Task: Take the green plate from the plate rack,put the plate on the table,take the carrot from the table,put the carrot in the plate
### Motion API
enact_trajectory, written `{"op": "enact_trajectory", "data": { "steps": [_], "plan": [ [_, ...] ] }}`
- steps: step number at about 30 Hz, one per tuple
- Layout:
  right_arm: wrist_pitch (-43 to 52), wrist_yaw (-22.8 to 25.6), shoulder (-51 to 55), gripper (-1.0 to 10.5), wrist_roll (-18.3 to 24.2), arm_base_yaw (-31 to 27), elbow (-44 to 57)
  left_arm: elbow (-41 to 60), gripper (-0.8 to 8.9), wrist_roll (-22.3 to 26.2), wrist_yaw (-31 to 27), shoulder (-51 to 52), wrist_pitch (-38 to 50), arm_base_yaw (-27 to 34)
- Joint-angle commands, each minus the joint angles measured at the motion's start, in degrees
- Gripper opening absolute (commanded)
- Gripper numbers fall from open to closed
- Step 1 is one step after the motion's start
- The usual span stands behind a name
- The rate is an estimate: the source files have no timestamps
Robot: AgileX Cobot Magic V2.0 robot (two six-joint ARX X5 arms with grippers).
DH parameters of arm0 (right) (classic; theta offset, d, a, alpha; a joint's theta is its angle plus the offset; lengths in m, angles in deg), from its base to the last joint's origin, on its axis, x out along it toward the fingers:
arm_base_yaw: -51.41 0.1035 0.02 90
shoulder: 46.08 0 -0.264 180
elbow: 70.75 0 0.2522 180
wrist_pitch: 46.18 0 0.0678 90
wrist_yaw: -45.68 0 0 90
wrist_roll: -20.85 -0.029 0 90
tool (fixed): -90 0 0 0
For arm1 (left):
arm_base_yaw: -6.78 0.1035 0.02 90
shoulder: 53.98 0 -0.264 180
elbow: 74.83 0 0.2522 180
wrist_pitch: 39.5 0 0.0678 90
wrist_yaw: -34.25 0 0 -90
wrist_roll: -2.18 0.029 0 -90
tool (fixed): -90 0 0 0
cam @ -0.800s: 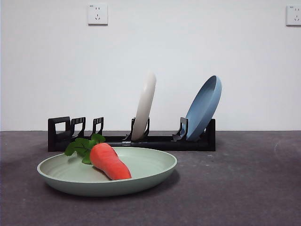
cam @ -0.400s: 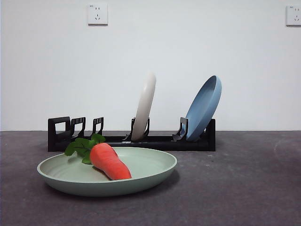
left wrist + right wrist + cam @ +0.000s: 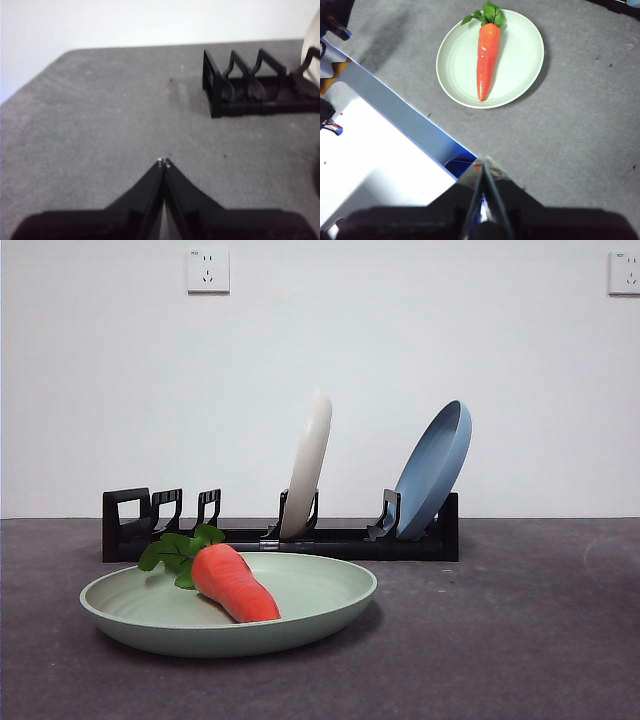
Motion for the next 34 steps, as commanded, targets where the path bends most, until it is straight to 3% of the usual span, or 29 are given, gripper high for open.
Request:
{"op": "enact_trajectory", "data": {
  "steps": [1, 18, 19, 21, 26, 30, 34],
  "plan": [
    [0.33, 0.17, 0.09, 0.0, 0.09, 0.13, 0.17, 0.46, -0.03, -0.94, -0.26, 0.28, 0.46, 0.24],
    [0.33, 0.33, 0.72, 0.0, 0.09, -0.33, 0.17, 0.46, -0.03, -0.94, -0.22, 0.26, -0.66, 0.24],
    [0.46, 0.55, 1.29, 0.0, 2.38, -1.03, 0.2, 0.46, -0.03, -0.94, -0.22, 0.26, -0.66, 0.24],
    [1.95, 1.77, 2.38, 0.0, 6.47, -3.85, 0.33, 0.46, -0.03, -0.94, -0.22, 0.26, -0.66, 0.24],
    [14.97, -0.7, 7.82, 0.0, 8.35, -15.37, 5.51, 0.46, -0.03, -0.94, -0.22, 0.26, -0.66, 0.24],
    [26.18, -8.11, 15.32, 0.0, 8.85, -27.82, 16.44, 0.46, -0.03, -0.94, -0.22, 0.26, -0.66, 0.24],
    [37.16, -9.2, 23.52, 0.0, 12.15, -37.35, 29.57, 0.46, -0.03, -0.94, -0.22, 0.26, -0.66, 0.24]
  ]
}}
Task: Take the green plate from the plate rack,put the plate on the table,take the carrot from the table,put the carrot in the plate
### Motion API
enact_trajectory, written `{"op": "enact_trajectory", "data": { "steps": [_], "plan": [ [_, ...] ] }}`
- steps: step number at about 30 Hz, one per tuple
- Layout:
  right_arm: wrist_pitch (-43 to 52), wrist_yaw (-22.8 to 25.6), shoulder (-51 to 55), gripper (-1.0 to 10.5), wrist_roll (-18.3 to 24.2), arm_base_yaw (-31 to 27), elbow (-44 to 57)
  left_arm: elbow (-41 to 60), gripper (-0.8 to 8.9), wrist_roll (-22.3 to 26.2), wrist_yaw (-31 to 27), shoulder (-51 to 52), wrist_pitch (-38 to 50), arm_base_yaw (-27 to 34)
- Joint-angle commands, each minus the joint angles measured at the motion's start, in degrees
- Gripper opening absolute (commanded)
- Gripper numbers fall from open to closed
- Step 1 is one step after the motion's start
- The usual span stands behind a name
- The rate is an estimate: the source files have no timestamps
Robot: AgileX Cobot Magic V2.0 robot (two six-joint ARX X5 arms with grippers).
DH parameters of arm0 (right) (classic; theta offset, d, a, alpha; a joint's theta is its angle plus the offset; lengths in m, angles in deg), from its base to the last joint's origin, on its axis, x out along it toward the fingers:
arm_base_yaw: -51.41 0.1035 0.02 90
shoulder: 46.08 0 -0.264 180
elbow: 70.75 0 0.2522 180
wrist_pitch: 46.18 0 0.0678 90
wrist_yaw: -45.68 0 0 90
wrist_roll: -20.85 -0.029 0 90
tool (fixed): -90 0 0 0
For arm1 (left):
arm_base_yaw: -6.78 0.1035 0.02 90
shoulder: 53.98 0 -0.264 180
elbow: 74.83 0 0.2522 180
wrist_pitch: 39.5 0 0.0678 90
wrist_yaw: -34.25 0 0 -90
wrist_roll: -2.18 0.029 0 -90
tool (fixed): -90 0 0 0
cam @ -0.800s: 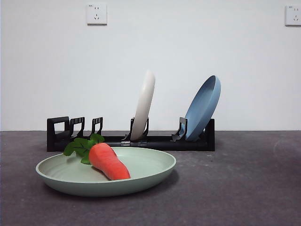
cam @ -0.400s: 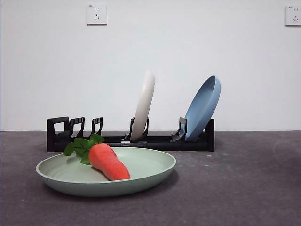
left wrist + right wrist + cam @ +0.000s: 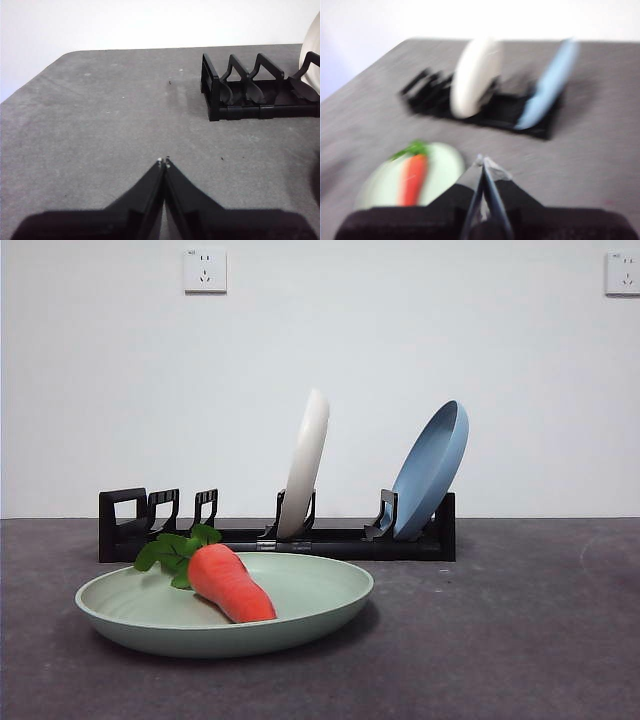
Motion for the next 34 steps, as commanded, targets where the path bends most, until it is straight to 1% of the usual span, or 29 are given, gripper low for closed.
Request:
{"op": "enact_trajectory", "data": {
  "steps": [1, 4, 6, 8, 12, 15, 20, 34],
  "plan": [
    [7.37, -0.2, 5.2, 0.0, 3.69, -5.33, 9.38, 0.44, -0.03, -0.37, -0.13, 0.15, -0.52, 0.2],
    [14.69, 0.0, 11.08, 0.0, 5.9, -9.09, 17.81, 0.44, -0.03, -0.37, -0.13, 0.15, -0.52, 0.2],
    [18.6, 0.26, 14.84, 0.0, 7.04, -10.49, 22.86, 0.44, -0.03, -0.37, -0.13, 0.15, -0.52, 0.2],
    [21.59, 0.39, 18.34, 0.0, 7.3, -11.19, 27.43, 0.44, -0.03, -0.37, -0.13, 0.15, -0.52, 0.2],
    [24.0, 0.33, 24.04, 0.0, 7.17, -11.32, 35.01, 0.44, -0.03, -0.37, -0.13, 0.15, -0.52, 0.2],
    [24.02, 0.31, 27.23, 0.0, 6.45, -11.3, 39.58, 0.44, -0.03, -0.37, -0.13, 0.15, -0.52, 0.2],
    [23.54, 0.2, 30.1, 0.0, 6.12, -11.3, 43.25, 0.44, -0.03, -0.37, -0.13, 0.15, -0.52, 0.2],
    [16.09, 0.15, 31.74, 0.0, 6.14, -11.3, 43.54, 0.44, -0.03, -0.37, -0.11, 0.15, -0.52, 0.2]
  ]
}}
